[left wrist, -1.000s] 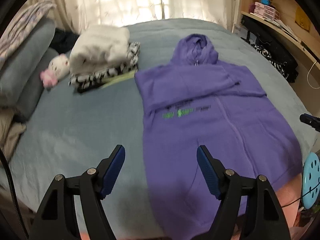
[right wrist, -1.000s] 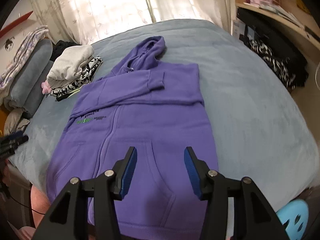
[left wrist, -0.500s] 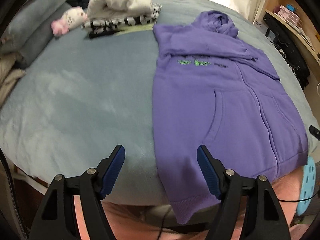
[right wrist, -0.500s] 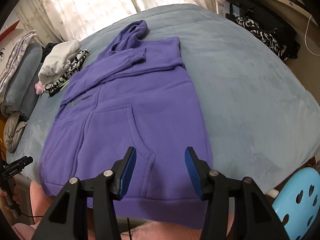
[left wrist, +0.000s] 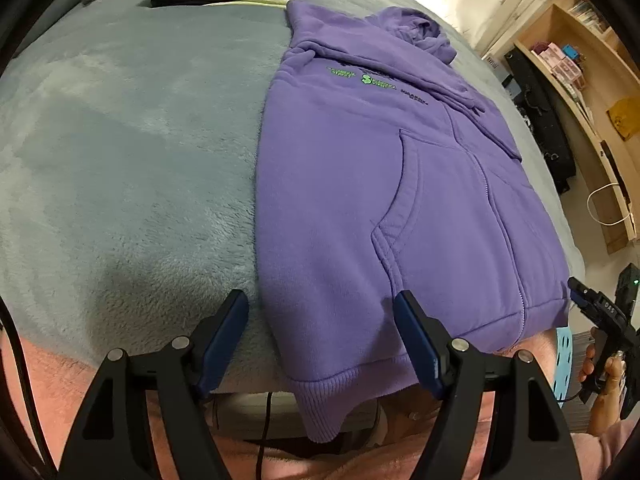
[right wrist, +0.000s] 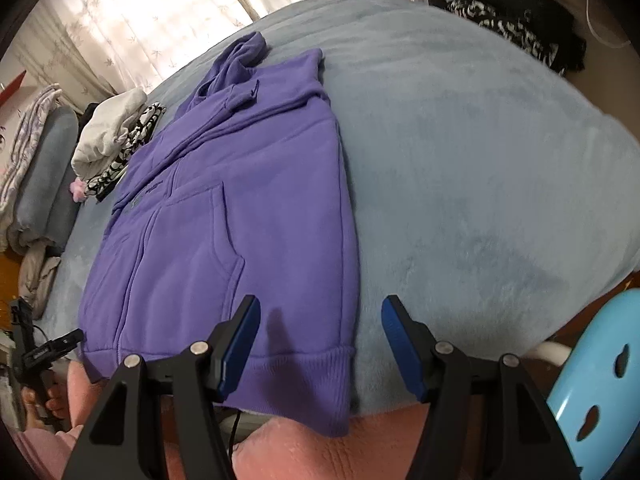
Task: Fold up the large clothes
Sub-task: 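Move both tools down to the ribbed hem of the purple hoodie, then grasp the hoodie hem with both tools and lift it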
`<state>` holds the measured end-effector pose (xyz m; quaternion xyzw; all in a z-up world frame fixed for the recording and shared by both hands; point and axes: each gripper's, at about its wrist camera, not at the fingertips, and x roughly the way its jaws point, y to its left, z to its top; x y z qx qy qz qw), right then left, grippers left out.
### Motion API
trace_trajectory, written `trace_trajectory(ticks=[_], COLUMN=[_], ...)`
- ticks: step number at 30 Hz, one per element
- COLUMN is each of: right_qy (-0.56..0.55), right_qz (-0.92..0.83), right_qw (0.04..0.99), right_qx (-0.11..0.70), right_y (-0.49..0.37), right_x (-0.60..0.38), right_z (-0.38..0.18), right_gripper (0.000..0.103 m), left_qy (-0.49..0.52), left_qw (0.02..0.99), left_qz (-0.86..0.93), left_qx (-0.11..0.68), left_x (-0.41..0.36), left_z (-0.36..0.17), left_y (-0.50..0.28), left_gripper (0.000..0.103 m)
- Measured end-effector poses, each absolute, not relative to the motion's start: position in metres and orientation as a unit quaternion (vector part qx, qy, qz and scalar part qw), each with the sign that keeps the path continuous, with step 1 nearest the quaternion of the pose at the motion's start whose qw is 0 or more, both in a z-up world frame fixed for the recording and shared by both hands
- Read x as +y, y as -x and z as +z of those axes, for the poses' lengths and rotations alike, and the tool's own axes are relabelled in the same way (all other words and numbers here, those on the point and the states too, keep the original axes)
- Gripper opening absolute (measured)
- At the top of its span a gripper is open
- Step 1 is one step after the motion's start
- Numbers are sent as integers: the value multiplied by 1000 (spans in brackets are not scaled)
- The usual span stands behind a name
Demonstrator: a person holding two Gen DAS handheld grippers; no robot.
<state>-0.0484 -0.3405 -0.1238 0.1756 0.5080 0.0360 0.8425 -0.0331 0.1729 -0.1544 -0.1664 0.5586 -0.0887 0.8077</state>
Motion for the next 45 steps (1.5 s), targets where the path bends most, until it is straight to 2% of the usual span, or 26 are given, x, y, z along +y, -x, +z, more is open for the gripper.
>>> trace_trajectory(ticks=[5, 6, 8, 20, 27, 29, 31, 32, 33, 36, 45], right_qy=[-206, -212, -226, -260, -245, -234, -235, -237, -236, -232, -204], right_qz=[55, 65, 96, 133, 107, 105, 111, 112, 111, 115, 170], right_qw=[838, 837, 828, 800, 805, 811, 812, 813, 814, 824, 862], right_qx=[503, 501, 504, 525, 529, 526, 523, 520, 519, 504, 433], right_y=[50, 50, 50, 37, 29, 32, 34, 35, 35, 37, 49], right_x=[-346, -347, -345, -349, -335, -333, -331, -330, -329, -322, -296], right_z=[-134, -135, -136, -162, -166, -163, -161, -159, -157, -142, -60], right_gripper=[61, 57, 36, 36, 38, 33, 20, 16, 15, 12, 11], left_qy=[169, 168, 166, 186, 148, 155, 156, 159, 171, 185, 251], left_qw=[811, 810, 809, 801, 801, 798, 797, 798, 798, 809, 854], left_qz=[-100, -104, -113, -135, -129, -125, -123, -126, -134, -116, -140], left_qx=[552, 552, 553, 553, 566, 569, 571, 567, 562, 546, 433], left_x=[174, 173, 168, 167, 150, 151, 151, 151, 151, 149, 164], left_z=[-159, -158, -159, -172, -170, -171, -168, -165, -161, -149, -58], left_y=[34, 34, 36, 39, 31, 29, 28, 27, 26, 24, 41], left_gripper=[73, 73, 73, 76, 78, 78, 60, 32, 17, 9, 8])
